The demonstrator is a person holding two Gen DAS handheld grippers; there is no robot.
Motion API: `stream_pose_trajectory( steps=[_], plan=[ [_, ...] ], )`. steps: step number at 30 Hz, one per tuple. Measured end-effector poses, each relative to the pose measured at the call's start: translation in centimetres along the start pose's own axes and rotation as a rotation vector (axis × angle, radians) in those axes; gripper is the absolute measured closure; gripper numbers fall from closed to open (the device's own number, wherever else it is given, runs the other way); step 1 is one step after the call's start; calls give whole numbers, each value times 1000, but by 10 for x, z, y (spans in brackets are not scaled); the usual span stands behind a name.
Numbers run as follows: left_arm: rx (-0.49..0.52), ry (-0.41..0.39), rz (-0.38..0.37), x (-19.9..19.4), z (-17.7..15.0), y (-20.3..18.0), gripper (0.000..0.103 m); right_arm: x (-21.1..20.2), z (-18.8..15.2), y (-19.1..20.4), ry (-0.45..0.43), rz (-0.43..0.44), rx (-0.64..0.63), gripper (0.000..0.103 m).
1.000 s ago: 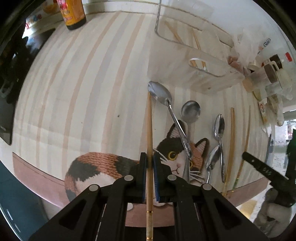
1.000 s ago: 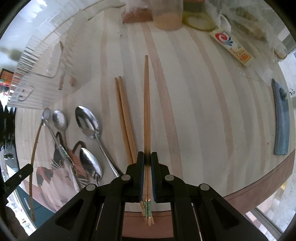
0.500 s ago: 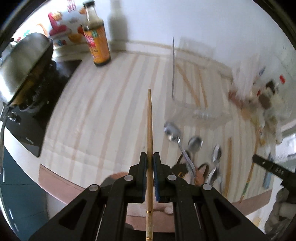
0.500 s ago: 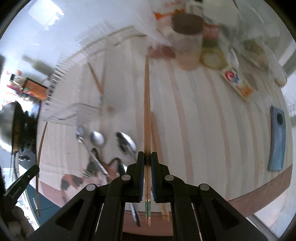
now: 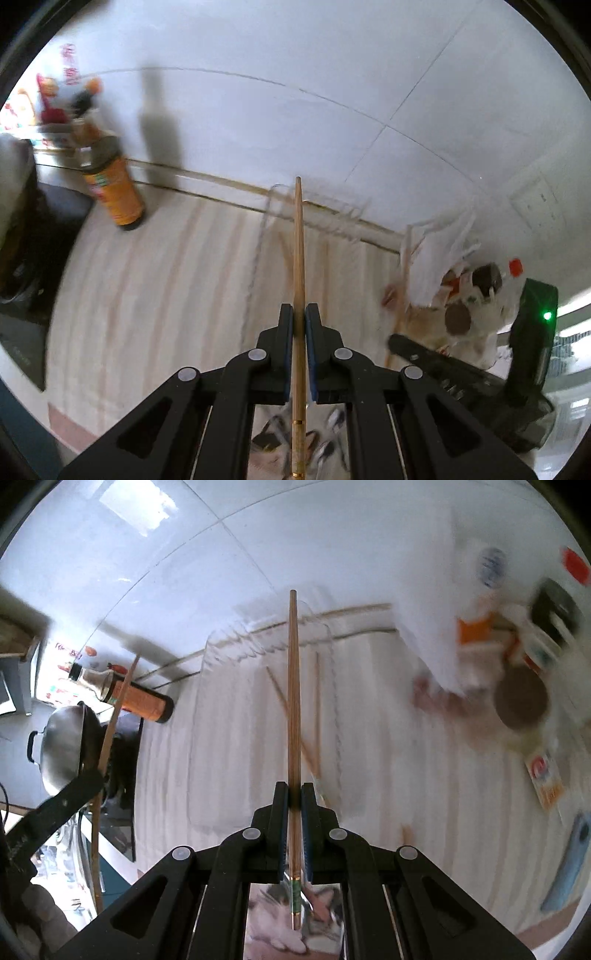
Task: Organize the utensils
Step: 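Carry both chopsticks into the clear drainer basket and open both tools, then grasp a metal spoon by its handle with the left tool while the right tool grasps a spoon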
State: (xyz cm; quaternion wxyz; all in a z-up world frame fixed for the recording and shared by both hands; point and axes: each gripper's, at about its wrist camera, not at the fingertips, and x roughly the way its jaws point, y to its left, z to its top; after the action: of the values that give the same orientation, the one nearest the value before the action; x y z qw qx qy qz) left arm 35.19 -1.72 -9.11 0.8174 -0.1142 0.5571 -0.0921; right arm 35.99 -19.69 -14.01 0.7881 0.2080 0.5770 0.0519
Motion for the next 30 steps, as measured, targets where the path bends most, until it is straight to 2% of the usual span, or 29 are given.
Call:
stream_pose_trajectory(
  steps=[3, 7, 10, 13, 15, 17, 19, 21, 23, 25, 27, 30],
  plan=[
    [12, 52, 12, 28, 19, -5, 99, 17, 23, 2, 27, -5, 7, 96],
    [39, 128, 14, 61, 26, -8, 98, 42, 47, 5, 62, -22, 13, 96],
    [57, 158, 67, 71, 25, -7, 97, 58, 55, 6, 99, -20, 18, 95],
    [58, 117, 95, 60, 19, -3, 96, 70, 57, 5, 144, -30, 29, 86],
    [57, 93, 129, 50, 14, 2, 93, 64, 52, 2, 123, -23, 28, 77],
    [64, 43, 165, 38, 8, 8, 91, 57, 47, 1, 105, -34, 25, 77],
    [74, -2, 227, 27, -3, 14, 76, 47, 40, -2, 81, -50, 19, 77],
    [67, -47, 273, 18, -16, 21, 35, 36, 29, -6, 56, -74, 10, 72],
    [55, -79, 306, 13, -31, 30, 24, 22, 14, -15, 25, -110, 8, 65],
    [40, -92, 322, 11, -47, 38, 23, 12, 1, -24, -8, -136, 19, 58],
    [28, -78, 318, 16, -61, 44, 0, 4, -19, -37, -44, -156, 42, 52],
    [46, -17, 328, 32, -85, 49, 0, -1, -45, -54, -85, -191, 58, 47]
  ],
)
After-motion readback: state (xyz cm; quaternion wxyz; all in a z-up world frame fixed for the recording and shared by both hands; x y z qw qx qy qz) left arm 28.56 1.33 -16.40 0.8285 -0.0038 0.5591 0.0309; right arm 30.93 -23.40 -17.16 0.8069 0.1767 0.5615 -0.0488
